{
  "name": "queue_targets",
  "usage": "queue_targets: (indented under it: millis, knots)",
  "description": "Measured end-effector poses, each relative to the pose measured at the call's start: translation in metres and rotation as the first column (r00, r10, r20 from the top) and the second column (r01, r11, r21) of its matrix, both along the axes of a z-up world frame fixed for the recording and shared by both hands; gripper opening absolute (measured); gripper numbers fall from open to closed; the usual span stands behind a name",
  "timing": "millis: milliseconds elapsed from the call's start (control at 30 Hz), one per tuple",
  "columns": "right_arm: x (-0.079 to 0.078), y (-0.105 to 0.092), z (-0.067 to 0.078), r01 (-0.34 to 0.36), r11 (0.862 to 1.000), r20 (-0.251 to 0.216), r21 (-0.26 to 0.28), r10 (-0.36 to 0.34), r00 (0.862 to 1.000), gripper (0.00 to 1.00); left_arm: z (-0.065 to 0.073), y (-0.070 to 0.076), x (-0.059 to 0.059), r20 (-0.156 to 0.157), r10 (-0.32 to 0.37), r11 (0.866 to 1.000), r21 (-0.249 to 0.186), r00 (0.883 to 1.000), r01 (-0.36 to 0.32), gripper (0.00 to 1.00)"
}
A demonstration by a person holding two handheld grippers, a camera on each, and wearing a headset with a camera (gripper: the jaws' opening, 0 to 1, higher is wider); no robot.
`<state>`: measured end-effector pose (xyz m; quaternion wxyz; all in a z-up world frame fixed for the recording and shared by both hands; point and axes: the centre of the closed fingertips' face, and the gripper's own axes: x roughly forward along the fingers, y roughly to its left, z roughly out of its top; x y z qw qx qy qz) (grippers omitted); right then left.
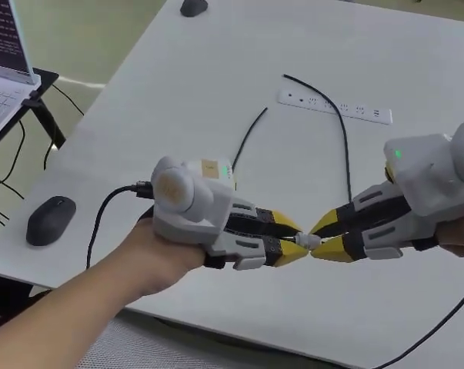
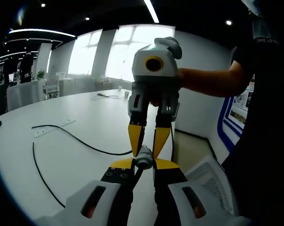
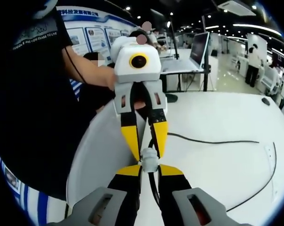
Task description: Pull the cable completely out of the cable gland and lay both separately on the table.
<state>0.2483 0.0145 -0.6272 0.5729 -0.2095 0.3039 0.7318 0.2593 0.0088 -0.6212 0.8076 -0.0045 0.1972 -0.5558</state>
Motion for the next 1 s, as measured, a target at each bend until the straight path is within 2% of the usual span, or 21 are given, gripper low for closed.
queue_targets:
  millis: [133, 200, 300, 400, 467, 500, 567, 633, 667, 700, 733, 767, 1000]
  knots:
    - [0.004, 0.002, 0.005, 0.033, 0.999, -0.021, 0.037, -0.033, 0.999, 0.09, 0.005, 0.003, 0.002, -0.014, 0.006, 1.0, -0.019, 1.0, -0.006, 0.15]
    - [0.004, 0.003, 0.009, 0.055, 0.997, -0.047, 0.061, -0.052, 0.998, 0.09, 0.009, 0.004, 0.002, -0.014, 0.003, 1.0, -0.029, 1.0, -0.003, 0.15]
    - [0.006, 0.002, 0.012, 0.094, 0.992, -0.098, 0.082, -0.086, 0.991, 0.09, 0.012, 0.004, 0.002, -0.03, 0.004, 0.999, -0.045, 1.0, -0.005, 0.15]
    - [0.009, -0.002, 0.012, 0.131, 0.989, -0.144, 0.075, -0.119, 0.982, 0.11, 0.012, 0.005, 0.003, -0.027, 0.002, 0.999, -0.042, 1.0, -0.003, 0.15]
    - [0.009, -0.004, 0.015, 0.148, 0.985, -0.197, 0.087, -0.129, 0.972, 0.12, 0.013, 0.005, 0.001, -0.021, -0.004, 0.999, -0.041, 1.0, 0.003, 0.15]
    - [0.009, -0.005, 0.017, 0.172, 0.981, -0.251, 0.094, -0.144, 0.957, 0.13, 0.013, 0.005, 0.001, -0.018, -0.005, 0.999, -0.041, 1.0, 0.004, 0.15]
    - [0.01, -0.003, 0.023, 0.2, 0.971, -0.322, 0.131, -0.149, 0.935, 0.14, 0.014, 0.004, 0.0, 0.001, -0.015, 0.999, -0.035, 1.0, 0.015, 0.15]
    - [0.009, -0.004, 0.026, 0.226, 0.967, -0.4, 0.12, -0.162, 0.902, 0.15, 0.015, 0.004, -0.001, 0.02, -0.022, 0.999, -0.027, 1.0, 0.023, 0.15]
    - [0.01, -0.002, 0.029, 0.245, 0.962, -0.44, 0.123, -0.169, 0.882, 0.15, 0.016, 0.004, 0.0, 0.04, -0.025, 1.0, -0.018, 0.999, 0.026, 0.15]
    - [0.01, -0.001, 0.03, 0.247, 0.961, -0.453, 0.126, -0.166, 0.876, 0.16, 0.017, 0.004, 0.0, 0.046, -0.027, 0.999, -0.019, 0.999, 0.028, 0.15]
    - [0.011, -0.001, 0.029, 0.24, 0.962, -0.436, 0.133, -0.161, 0.886, 0.15, 0.017, 0.005, 0.0, 0.048, -0.027, 0.999, -0.021, 0.998, 0.028, 0.15]
    - [0.01, 0.0, 0.029, 0.238, 0.962, -0.431, 0.136, -0.159, 0.888, 0.14, 0.017, 0.005, 0.001, 0.051, -0.028, 0.999, -0.021, 0.998, 0.029, 0.15]
    - [0.004, 0.006, 0.023, 0.215, 0.969, -0.439, 0.12, -0.143, 0.887, 0.1, 0.021, 0.006, 0.002, 0.056, -0.032, 0.999, -0.027, 0.998, 0.034, 0.15]
